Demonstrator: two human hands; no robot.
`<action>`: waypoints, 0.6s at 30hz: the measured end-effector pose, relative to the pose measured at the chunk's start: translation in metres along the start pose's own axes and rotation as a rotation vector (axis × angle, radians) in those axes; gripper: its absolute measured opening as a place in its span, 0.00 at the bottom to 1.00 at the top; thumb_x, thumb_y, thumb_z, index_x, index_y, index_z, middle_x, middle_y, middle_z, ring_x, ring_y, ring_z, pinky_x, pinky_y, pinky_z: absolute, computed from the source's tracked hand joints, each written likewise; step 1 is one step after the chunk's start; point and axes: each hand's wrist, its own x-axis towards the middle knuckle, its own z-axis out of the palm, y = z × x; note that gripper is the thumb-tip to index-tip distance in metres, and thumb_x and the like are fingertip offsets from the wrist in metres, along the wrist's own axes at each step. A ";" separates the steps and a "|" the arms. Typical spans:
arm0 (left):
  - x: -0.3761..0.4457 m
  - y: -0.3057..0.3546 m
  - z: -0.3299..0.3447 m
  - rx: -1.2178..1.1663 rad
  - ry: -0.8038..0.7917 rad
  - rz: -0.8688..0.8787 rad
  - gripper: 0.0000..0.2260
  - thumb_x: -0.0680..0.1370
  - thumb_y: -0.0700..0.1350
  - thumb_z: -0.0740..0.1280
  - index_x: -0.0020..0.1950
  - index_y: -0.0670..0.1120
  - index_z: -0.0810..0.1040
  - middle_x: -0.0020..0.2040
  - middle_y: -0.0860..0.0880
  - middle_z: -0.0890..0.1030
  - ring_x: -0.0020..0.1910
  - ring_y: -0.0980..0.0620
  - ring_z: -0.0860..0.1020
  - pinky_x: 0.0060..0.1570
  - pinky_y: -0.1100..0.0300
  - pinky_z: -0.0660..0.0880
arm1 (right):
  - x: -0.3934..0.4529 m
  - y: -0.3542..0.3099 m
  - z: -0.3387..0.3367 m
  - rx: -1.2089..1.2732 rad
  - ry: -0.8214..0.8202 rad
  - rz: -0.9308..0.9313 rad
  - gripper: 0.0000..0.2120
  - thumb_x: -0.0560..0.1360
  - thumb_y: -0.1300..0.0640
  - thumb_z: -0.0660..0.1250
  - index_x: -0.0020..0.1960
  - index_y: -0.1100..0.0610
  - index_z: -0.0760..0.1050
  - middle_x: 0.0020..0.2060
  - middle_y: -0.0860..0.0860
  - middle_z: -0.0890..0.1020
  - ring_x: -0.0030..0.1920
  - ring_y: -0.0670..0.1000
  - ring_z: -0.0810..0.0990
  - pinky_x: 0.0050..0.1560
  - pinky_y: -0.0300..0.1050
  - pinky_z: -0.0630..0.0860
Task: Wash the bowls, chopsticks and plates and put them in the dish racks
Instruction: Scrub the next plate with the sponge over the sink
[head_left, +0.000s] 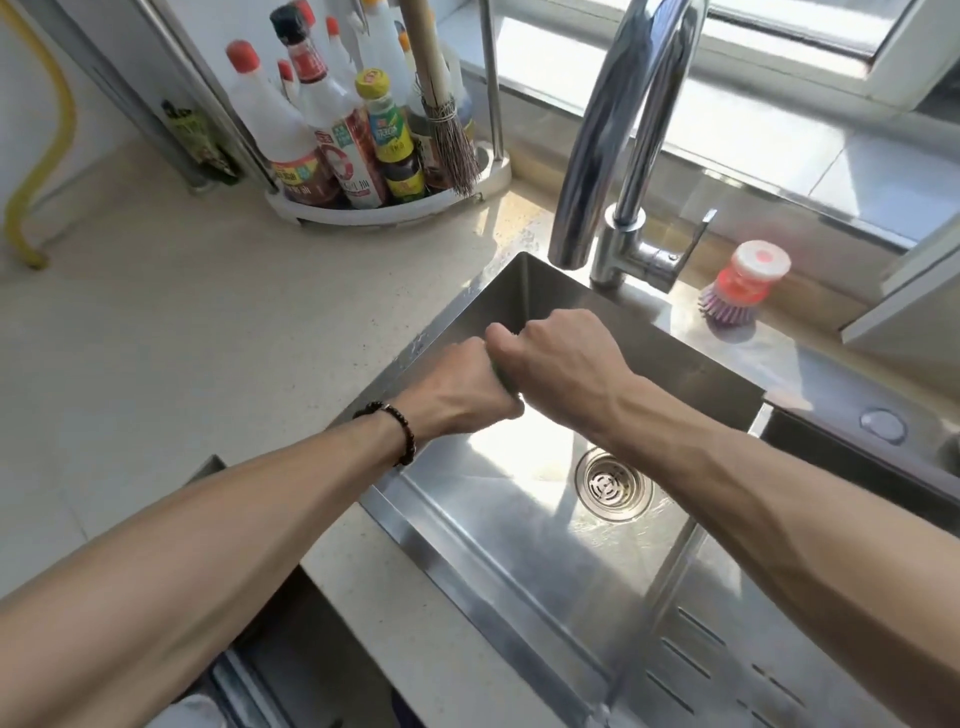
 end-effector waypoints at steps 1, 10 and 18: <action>0.001 -0.001 0.000 0.062 0.059 0.024 0.10 0.71 0.37 0.66 0.31 0.41 0.69 0.28 0.46 0.72 0.29 0.48 0.68 0.26 0.60 0.62 | 0.002 0.000 -0.001 -0.037 -0.053 0.008 0.13 0.68 0.67 0.66 0.41 0.57 0.62 0.26 0.54 0.72 0.23 0.54 0.57 0.26 0.40 0.51; 0.004 -0.004 -0.009 0.406 0.374 0.112 0.06 0.76 0.45 0.63 0.41 0.45 0.71 0.30 0.49 0.69 0.31 0.45 0.70 0.35 0.56 0.66 | 0.016 0.003 -0.006 0.264 -0.255 0.245 0.07 0.74 0.64 0.63 0.49 0.56 0.68 0.32 0.50 0.64 0.40 0.60 0.71 0.39 0.49 0.68; 0.004 -0.019 -0.003 0.536 0.658 0.337 0.13 0.71 0.44 0.75 0.41 0.44 0.70 0.26 0.47 0.72 0.23 0.48 0.63 0.27 0.62 0.58 | 0.023 0.012 -0.004 0.528 -0.374 0.341 0.04 0.70 0.65 0.63 0.41 0.58 0.70 0.34 0.54 0.77 0.37 0.58 0.79 0.31 0.46 0.70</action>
